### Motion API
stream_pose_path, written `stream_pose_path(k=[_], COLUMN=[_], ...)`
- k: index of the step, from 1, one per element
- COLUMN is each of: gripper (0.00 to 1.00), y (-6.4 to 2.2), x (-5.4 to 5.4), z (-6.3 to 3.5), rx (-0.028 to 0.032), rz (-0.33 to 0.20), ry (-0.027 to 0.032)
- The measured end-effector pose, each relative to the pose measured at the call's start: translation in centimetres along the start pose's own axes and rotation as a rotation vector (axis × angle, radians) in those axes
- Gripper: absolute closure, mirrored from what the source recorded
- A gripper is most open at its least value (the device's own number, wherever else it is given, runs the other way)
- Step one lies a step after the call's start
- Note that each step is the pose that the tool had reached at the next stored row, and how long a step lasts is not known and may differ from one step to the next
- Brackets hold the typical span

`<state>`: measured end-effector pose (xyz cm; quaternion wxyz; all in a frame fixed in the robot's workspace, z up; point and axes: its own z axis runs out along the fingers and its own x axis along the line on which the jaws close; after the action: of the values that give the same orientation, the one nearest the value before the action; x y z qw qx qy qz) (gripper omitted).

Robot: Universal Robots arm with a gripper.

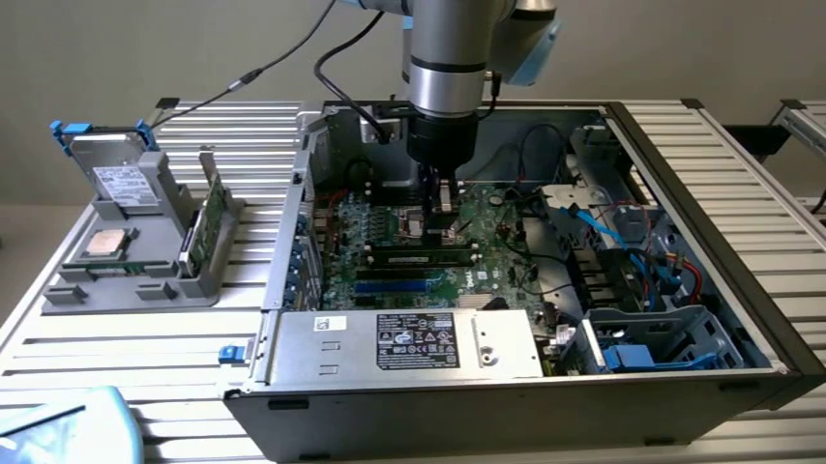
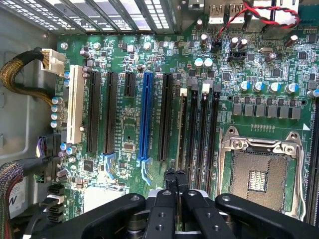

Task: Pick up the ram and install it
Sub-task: 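Press down the ram until it locks into place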

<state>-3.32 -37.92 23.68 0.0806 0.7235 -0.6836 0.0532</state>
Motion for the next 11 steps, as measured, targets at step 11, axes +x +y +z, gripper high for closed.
stream_pose_path(k=[11], gripper=[0.90], y=[0.00], x=[0.00], z=[0.00], rx=[-0.0212], rz=[0.109], ry=[-0.0049])
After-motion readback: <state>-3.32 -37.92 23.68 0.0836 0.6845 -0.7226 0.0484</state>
